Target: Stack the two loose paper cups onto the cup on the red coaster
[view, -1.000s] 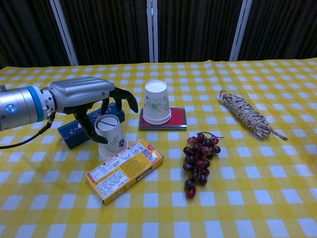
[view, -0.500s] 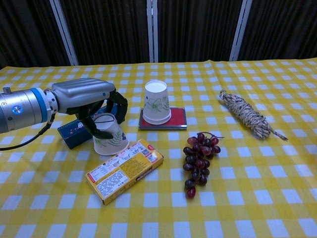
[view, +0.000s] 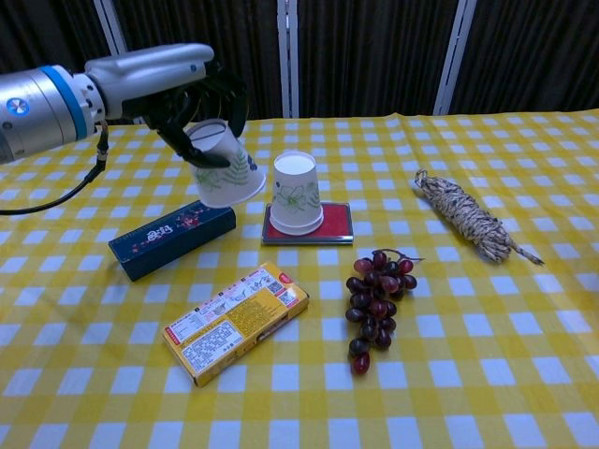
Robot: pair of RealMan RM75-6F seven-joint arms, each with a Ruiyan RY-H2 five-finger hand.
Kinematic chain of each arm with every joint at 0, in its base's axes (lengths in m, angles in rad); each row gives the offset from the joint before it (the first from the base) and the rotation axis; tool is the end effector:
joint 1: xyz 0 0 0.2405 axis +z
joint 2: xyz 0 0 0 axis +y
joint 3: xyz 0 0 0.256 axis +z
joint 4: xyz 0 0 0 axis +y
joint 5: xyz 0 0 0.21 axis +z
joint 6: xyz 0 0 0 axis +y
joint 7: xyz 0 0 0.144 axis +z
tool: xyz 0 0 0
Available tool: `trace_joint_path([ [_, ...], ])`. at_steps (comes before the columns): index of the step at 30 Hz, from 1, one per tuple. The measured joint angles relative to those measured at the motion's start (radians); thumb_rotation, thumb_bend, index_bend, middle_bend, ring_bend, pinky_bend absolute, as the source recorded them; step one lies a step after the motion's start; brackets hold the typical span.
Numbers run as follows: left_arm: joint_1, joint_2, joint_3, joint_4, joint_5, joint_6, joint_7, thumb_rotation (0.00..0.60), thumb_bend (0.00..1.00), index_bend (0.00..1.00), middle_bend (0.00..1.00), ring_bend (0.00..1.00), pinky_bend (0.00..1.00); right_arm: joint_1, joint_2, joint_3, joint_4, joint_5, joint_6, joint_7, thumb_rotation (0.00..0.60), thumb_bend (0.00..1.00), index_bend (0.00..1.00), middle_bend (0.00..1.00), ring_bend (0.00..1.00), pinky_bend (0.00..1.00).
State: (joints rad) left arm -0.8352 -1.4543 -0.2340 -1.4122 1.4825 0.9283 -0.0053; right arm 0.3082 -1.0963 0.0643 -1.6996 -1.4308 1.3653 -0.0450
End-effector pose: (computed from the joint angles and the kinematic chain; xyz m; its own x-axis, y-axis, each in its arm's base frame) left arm -0.0957 0.3727 0.0222 0.4101 0.1350 0.9020 0.7380 -0.6302 -0.2412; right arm -0.2609 -0.2454 0.1473 0.3792 -0.0317 0.9248 -0.9152 -0.1605 0.3698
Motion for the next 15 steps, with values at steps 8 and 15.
trace_joint_path([
  [8, -0.082, 0.018, -0.087, -0.017, -0.101, -0.056, 0.035, 0.600, 0.28, 0.54, 0.48, 0.54, 0.65, -0.006, 0.003, 0.011, 0.004, 0.006, -0.004, 0.008, 0.600, 0.00, 0.00, 0.00, 0.00, 0.00],
  [15, -0.148, -0.009, -0.118, 0.004, -0.183, -0.121, 0.094, 0.600, 0.28, 0.53, 0.48, 0.53, 0.65, -0.013, 0.010, 0.021, 0.004, 0.008, 0.002, 0.019, 0.600, 0.00, 0.00, 0.00, 0.00, 0.00],
])
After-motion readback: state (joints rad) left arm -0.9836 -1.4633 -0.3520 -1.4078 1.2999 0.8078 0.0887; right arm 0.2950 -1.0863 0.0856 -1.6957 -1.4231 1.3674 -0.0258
